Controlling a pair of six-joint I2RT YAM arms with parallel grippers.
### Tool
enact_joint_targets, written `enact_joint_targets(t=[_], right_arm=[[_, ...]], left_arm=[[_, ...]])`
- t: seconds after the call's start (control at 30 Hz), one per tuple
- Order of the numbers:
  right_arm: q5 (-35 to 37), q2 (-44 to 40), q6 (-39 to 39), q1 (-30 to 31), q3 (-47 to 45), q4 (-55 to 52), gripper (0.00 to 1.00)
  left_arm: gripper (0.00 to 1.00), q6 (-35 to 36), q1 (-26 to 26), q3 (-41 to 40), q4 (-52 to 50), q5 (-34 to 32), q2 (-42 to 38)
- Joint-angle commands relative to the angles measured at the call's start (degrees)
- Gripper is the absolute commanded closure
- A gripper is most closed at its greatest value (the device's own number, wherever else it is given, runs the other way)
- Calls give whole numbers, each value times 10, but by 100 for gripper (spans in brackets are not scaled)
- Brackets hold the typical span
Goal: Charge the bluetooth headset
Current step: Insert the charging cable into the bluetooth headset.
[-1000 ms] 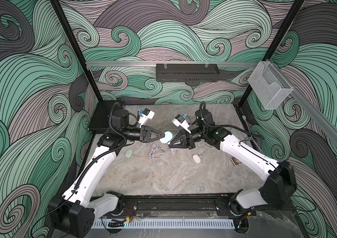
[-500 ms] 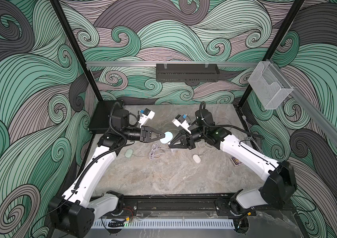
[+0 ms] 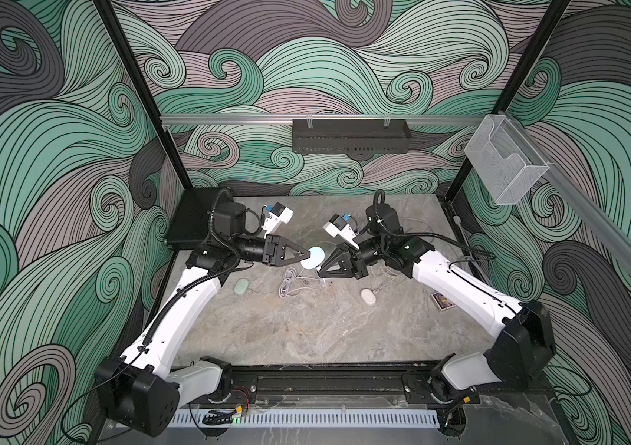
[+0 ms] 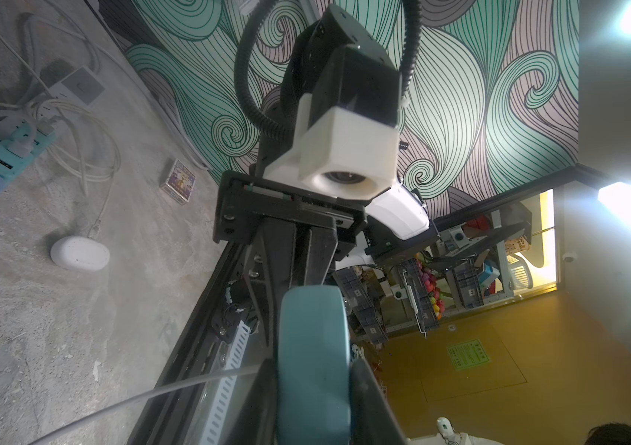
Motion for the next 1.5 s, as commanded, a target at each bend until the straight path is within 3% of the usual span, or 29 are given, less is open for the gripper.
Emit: enact_joint_targets(t=[0.0,0.77,1.1,1.27,1.47], right_arm=[[-3,5,8,-7,35,24,100],[22,32,34,-17,90,-21,100],[31,64,34,-16,134,-35,100],[63,63,35,-28,104,-34,100],[118,35,29,-62,37,-38,70]], left_arm=[[100,33,-20,17,-43,21,6],[100,139,-35,32,-144,30,37],[100,219,-43,47,-242,39,61],[100,198,-6,59,-228,-5,56],[100,133,102,50,-153,-35,51]])
